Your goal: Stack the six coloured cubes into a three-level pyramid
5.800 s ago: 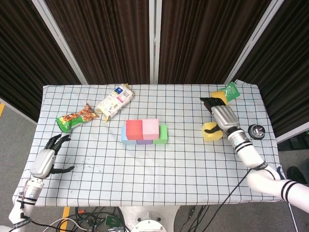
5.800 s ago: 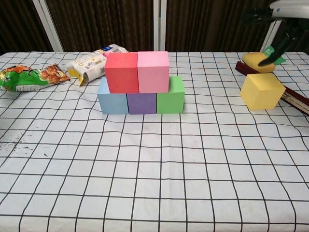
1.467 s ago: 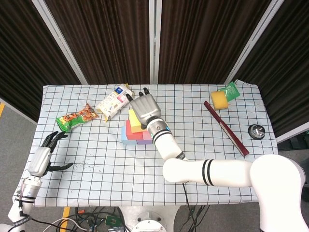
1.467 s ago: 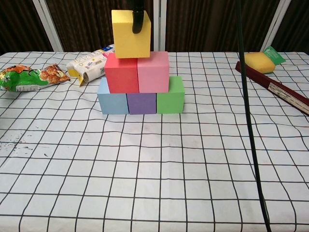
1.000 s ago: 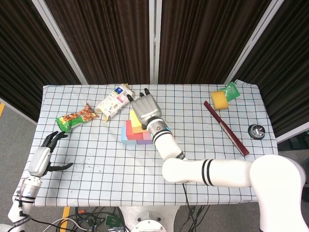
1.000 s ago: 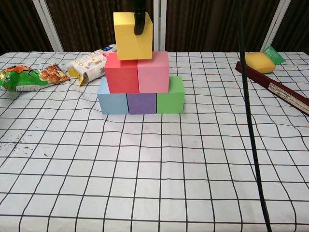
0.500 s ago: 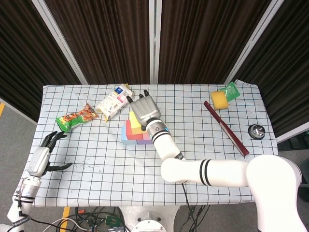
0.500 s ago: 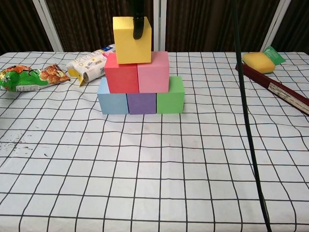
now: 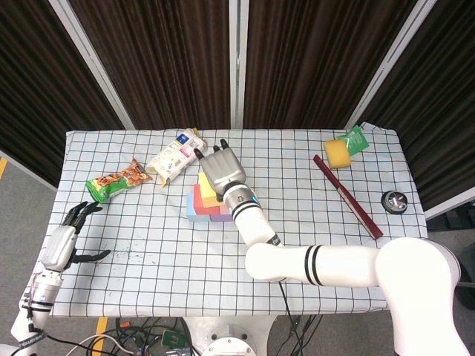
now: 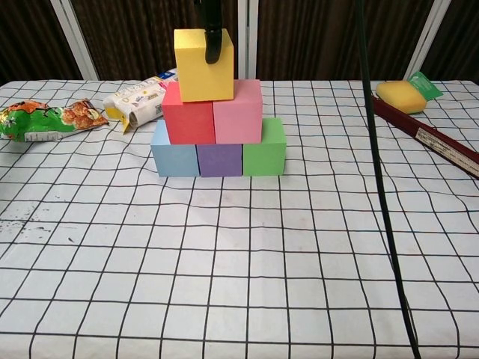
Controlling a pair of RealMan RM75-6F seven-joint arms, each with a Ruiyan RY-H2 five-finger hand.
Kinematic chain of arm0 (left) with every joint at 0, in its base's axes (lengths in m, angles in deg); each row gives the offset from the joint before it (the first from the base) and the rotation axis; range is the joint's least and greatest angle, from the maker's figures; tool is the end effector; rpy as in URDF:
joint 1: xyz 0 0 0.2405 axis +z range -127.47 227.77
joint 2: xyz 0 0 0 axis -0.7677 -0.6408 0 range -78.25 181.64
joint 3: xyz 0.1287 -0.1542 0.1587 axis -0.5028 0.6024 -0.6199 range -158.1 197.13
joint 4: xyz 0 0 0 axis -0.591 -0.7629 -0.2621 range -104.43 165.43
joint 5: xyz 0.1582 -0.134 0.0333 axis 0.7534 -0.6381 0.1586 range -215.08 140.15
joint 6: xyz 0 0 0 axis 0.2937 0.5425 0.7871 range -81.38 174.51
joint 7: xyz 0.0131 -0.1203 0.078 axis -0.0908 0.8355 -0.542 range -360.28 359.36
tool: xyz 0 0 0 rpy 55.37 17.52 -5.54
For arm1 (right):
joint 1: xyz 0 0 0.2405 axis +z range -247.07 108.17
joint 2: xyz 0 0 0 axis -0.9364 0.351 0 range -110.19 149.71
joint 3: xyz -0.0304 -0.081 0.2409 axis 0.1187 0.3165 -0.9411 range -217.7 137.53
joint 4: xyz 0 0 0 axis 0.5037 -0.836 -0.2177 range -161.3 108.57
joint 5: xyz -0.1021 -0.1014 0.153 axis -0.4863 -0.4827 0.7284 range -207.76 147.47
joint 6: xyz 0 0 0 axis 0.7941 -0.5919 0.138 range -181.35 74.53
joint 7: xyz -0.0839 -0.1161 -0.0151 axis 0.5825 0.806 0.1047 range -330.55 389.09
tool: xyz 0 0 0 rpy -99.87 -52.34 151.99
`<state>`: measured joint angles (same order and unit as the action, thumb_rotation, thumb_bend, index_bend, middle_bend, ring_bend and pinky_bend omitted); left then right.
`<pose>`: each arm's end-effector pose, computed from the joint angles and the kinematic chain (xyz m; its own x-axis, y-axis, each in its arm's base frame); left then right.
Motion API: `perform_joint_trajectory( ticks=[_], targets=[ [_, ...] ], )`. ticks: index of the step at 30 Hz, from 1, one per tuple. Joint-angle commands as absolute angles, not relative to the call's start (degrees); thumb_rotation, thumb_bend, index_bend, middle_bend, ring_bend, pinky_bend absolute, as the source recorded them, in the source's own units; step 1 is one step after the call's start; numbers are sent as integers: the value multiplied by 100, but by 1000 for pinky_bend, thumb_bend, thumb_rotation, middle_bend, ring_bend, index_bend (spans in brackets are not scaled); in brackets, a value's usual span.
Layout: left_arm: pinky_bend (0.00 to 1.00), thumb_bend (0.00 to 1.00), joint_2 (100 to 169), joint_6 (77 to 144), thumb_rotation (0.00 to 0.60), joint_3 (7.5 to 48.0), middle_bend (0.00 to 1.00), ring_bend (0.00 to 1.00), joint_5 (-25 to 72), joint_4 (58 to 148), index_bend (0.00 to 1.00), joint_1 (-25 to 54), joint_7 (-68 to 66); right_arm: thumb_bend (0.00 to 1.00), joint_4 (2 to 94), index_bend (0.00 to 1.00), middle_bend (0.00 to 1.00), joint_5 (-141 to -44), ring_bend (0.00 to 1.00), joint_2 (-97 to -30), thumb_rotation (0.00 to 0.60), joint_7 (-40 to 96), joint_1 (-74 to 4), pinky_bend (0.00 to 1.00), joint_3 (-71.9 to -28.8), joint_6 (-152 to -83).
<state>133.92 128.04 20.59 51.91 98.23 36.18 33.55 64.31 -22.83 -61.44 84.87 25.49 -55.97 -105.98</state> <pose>-0.3242 0.2314 0.0784 -0.0487 0.1135 0.9923 0.9858 -0.1542 0.0660 0.1026 -0.3989 0.0085 0.6514 -0.2928 0.6999 -0.7445 -0.4243 0.5154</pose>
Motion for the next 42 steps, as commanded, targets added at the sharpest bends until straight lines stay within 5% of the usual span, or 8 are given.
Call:
perform_joint_trajectory(
  ticks=[1, 14, 42],
  targets=[
    [28, 0, 13393, 12805, 600, 2058, 159, 1, 5189, 9821, 74, 3622, 3361, 65, 6429, 0, 586, -2280, 140, -6150, 600, 8500, 2557, 0, -5602, -10618],
    [28, 0, 13397, 12802, 600, 2061, 159, 1, 5198, 9809, 75, 3616, 3462, 65, 6519, 0, 587, -1676, 144, -6270, 600, 9044, 2859, 0, -5769, -11283],
    [28, 0, 13361, 12791, 600, 2070, 159, 1, 5190, 9808, 74, 3609, 3510, 77, 6277, 0, 589, -1425, 148, -6617, 600, 9523, 2691, 0, -6280, -11565]
  ],
)
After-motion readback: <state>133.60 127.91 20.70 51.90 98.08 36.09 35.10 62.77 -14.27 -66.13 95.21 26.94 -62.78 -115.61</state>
